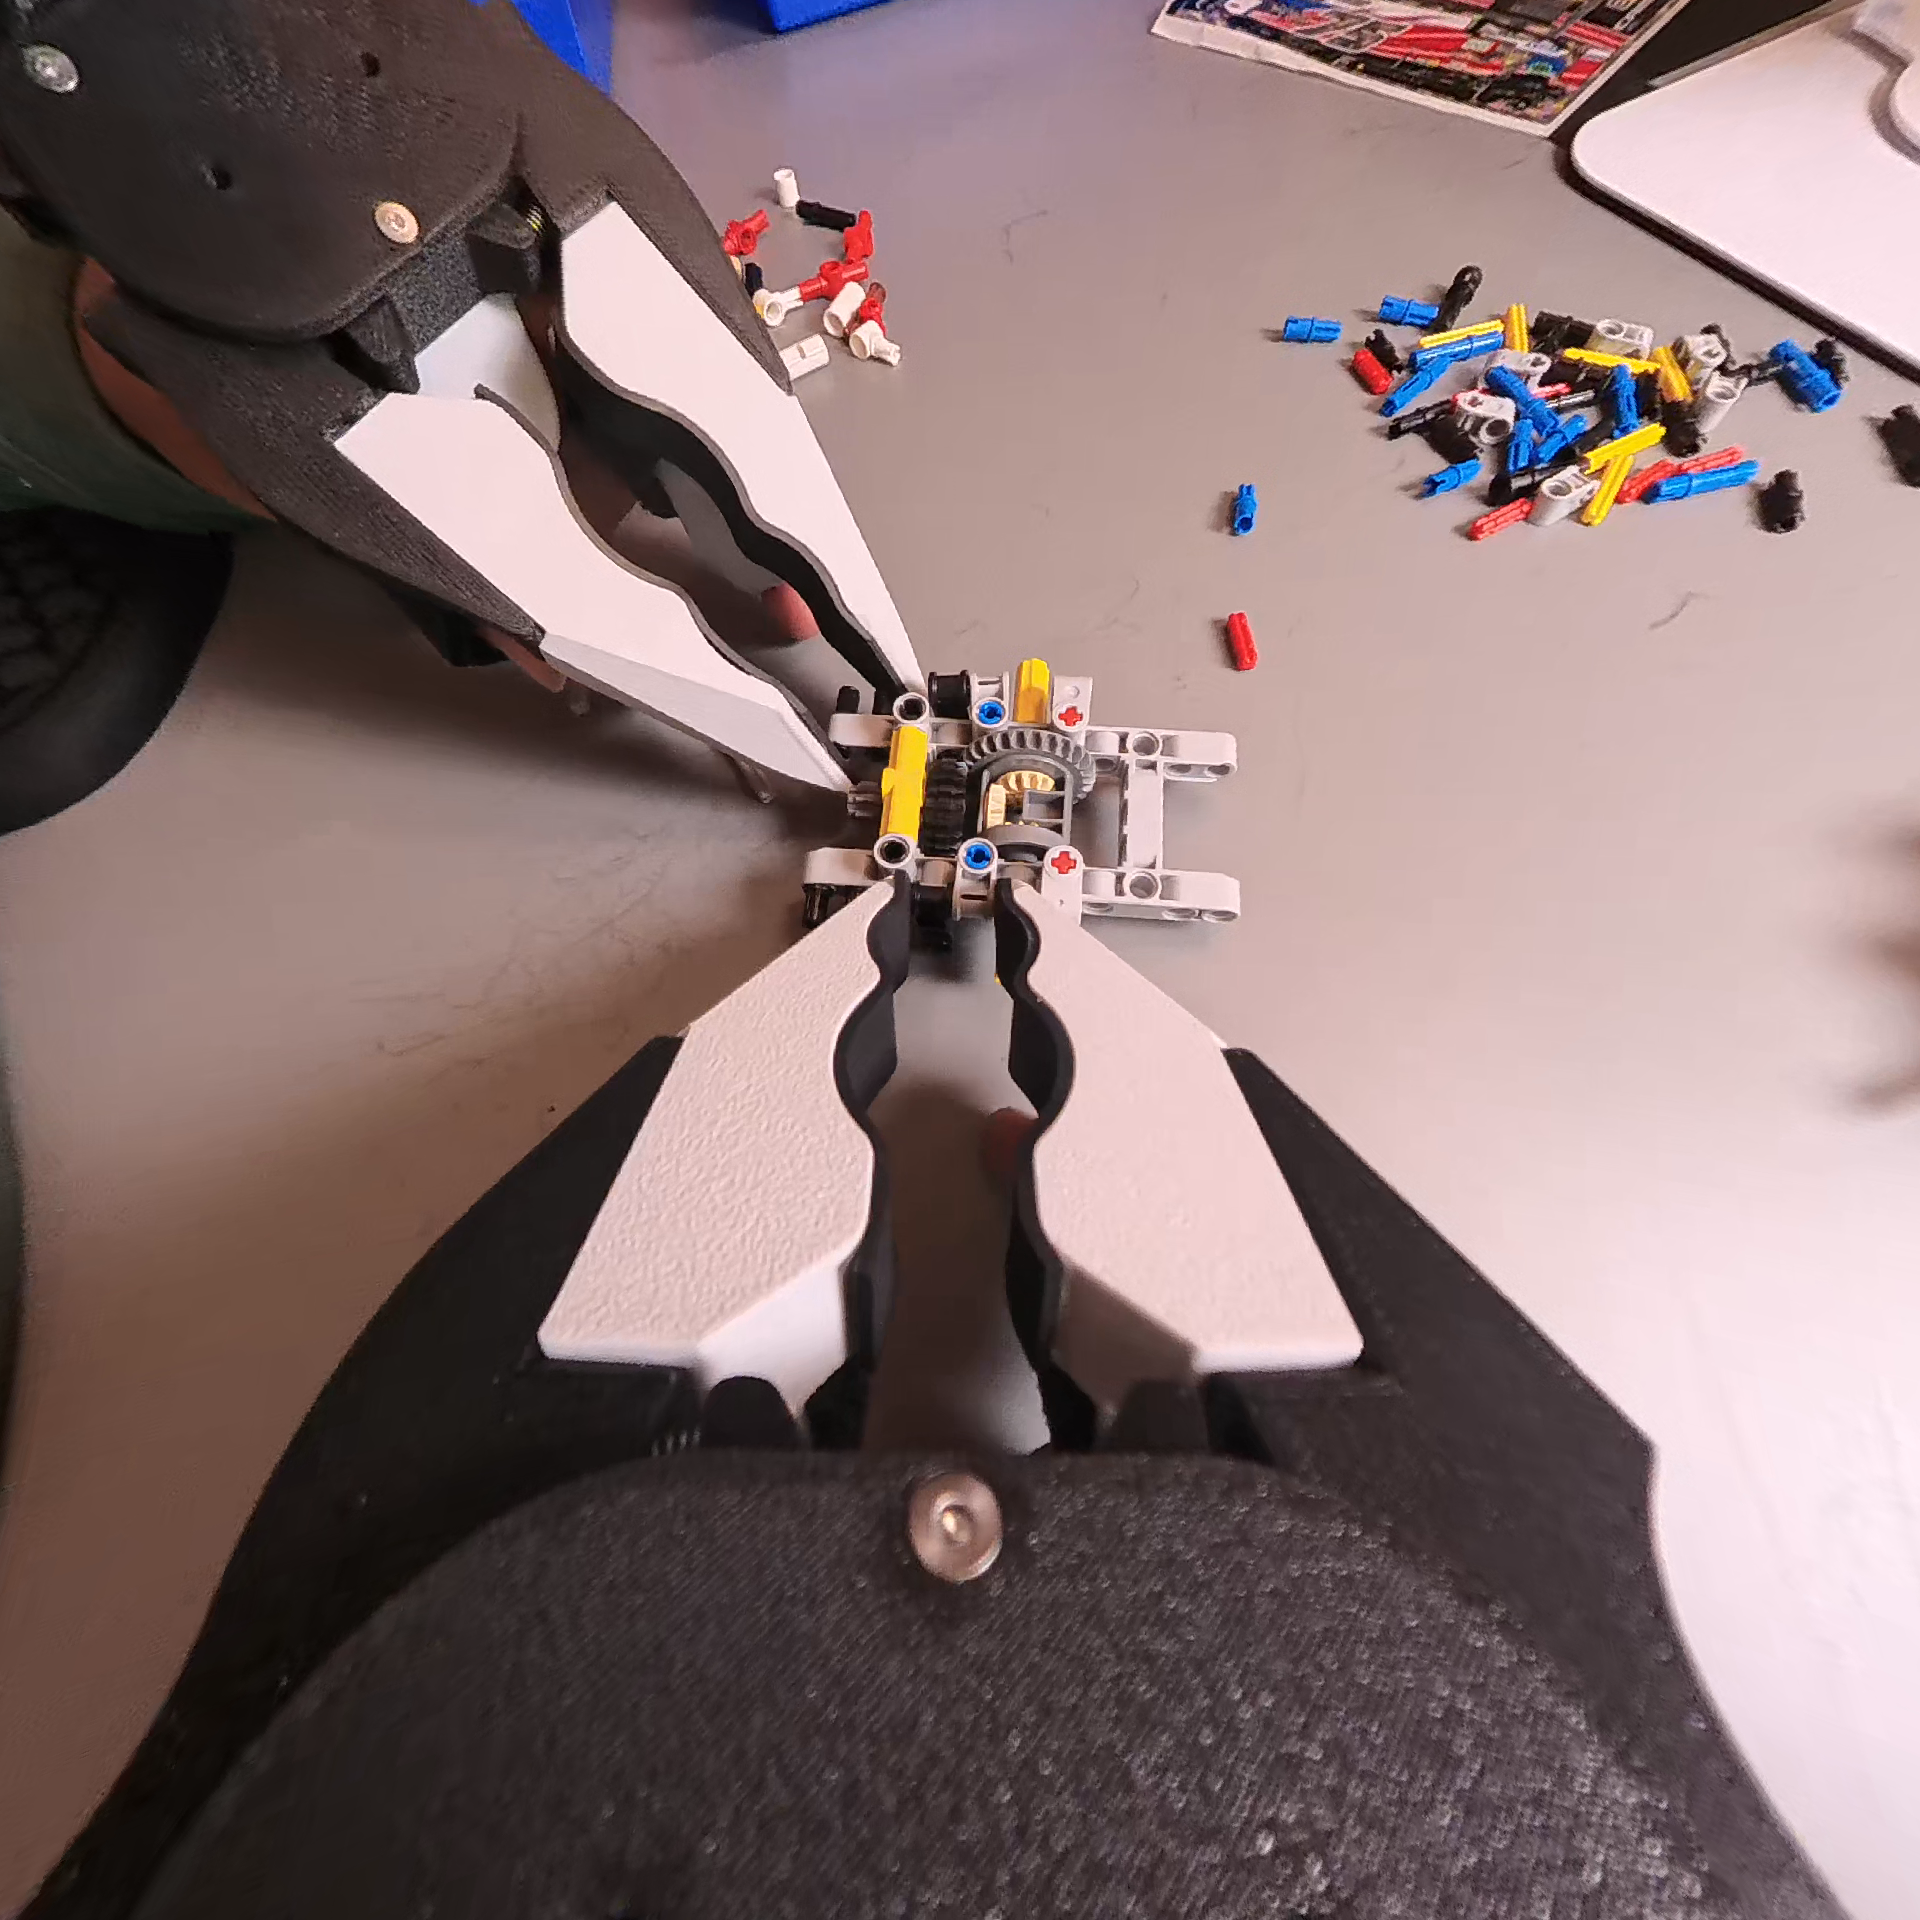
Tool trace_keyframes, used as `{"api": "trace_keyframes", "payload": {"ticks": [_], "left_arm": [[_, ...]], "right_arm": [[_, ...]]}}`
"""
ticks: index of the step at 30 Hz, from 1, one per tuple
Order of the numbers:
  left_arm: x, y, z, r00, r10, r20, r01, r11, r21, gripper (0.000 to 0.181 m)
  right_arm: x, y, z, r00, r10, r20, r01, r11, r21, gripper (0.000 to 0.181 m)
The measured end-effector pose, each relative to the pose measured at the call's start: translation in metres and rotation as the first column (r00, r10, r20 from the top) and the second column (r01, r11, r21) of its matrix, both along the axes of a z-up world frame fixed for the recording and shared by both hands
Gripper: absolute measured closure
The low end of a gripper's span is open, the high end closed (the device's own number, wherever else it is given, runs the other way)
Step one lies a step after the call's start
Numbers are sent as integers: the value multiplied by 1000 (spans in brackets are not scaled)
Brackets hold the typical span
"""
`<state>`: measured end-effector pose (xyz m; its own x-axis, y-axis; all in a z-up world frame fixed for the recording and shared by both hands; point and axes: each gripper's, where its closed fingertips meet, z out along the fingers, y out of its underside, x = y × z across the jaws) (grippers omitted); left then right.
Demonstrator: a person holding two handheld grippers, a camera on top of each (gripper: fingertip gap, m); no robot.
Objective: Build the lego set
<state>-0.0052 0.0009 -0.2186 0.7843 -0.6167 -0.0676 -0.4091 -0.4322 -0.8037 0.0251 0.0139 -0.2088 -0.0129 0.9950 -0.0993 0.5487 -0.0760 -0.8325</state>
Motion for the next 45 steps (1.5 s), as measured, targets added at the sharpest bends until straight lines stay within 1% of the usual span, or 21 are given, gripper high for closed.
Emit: {"api": "trace_keyframes", "payload": {"ticks": [4, 11, 14, 17, 20, 24, 26, 28, 31, 35, 39, 41, 45], "left_arm": [[1, -1, 0, 1000, -6, -2, 6, 1000, -2, 163], [-1, 0, 2, 999, 0, 42, 1, 1000, -14, 163], [-3, 0, 3, 999, 0, 52, 1, 1000, -17, 163], [-2, -2, 3, 998, -29, 59, 30, 999, -20, 163], [3, -7, 1, 994, -98, 51, 100, 995, -27, 163], [10, -16, -2, 973, -229, 19, 229, 973, -37, 163], [13, -20, -5, 949, -315, -14, 314, 949, -29, 163], [14, -22, -7, 919, -391, -49, 390, 920, -25, 163], [13, -18, -7, 896, -442, -45, 441, 897, -24, 163], [4, -10, -4, 889, -456, -43, 456, 890, -5, 163], [-6, 0, -5, 898, -435, -67, 436, 900, 6, 162], [-11, 6, -5, 910, -407, -77, 409, 912, 16, 161], [-23, 18, -4, 938, -329, -111, 336, 941, 46, 161]], "right_arm": [[0, 1, 0, 1000, -17, 0, 17, 998, -66, 167], [0, -1, 1, 1000, -10, -5, 9, 999, -39, 166], [1, -4, 9, 999, 19, -27, -20, 1000, -9, 159], [3, -6, 26, 994, 63, -93, -65, 998, -11, 149], [8, 5, 38, 987, 95, -129, -88, 994, 56, 143], [14, 16, 19, 981, 195, -21, -190, 972, 135, 131], [13, 13, 10, 967, 255, 26, -256, 957, 135, 125], [10, 6, 8, 947, 317, 51, -321, 939, 126, 119], [5, -4, 6, 921, 381, 82, -389, 914, 118, 112], [3, -13, 3, 911, 401, 90, -410, 906, 109, 112], [1, -16, -1, 922, 375, 93, -383, 917, 107, 123], [1, -17, -1, 924, 370, 97, -379, 918, 113, 126], [5, -22, 3, 924, 375, 76, -382, 918, 104, 126]]}}
